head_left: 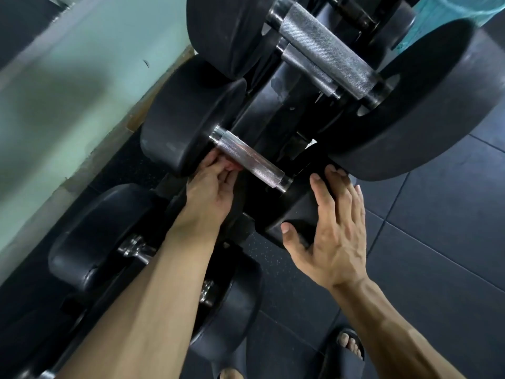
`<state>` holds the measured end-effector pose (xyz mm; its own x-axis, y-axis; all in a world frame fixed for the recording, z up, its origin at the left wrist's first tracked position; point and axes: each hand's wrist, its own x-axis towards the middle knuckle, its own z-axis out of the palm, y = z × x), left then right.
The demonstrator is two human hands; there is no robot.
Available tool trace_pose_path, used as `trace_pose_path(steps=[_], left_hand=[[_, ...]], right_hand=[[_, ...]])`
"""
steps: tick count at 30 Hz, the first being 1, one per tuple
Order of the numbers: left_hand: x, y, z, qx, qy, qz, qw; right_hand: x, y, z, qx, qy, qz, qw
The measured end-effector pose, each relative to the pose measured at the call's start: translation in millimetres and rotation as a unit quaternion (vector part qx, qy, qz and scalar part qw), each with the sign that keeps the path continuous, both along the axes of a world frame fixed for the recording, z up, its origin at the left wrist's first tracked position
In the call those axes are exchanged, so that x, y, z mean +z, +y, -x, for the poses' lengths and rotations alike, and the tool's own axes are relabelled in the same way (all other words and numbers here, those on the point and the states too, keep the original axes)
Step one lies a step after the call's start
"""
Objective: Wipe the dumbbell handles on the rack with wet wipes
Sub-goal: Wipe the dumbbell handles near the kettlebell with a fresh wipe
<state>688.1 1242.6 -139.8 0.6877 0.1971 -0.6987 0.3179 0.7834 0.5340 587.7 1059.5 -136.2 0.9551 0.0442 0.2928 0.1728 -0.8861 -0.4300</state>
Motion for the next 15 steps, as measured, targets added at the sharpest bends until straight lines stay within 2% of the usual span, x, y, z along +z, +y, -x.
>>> trace_pose_path(steps=[4,7,12,15], left_hand=[[29,7,42,-0.039,0.028,-0.033,0.998],[55,10,62,-0.081,-0.003,-0.056,0.995],[90,14,64,-0.156,-0.034,-0.088,0.983],[100,21,63,-0.202,-0.037,-0.082,0.975]], right_hand=[[21,11,6,0.001,-0.012,-0.022,1.000],[42,42,7,0.054,-0.048,-0.048,0.996],[60,82,-20,0.055,0.045,-0.212,0.975],[60,80,-34,0.055,0.062,-0.229,0.970]])
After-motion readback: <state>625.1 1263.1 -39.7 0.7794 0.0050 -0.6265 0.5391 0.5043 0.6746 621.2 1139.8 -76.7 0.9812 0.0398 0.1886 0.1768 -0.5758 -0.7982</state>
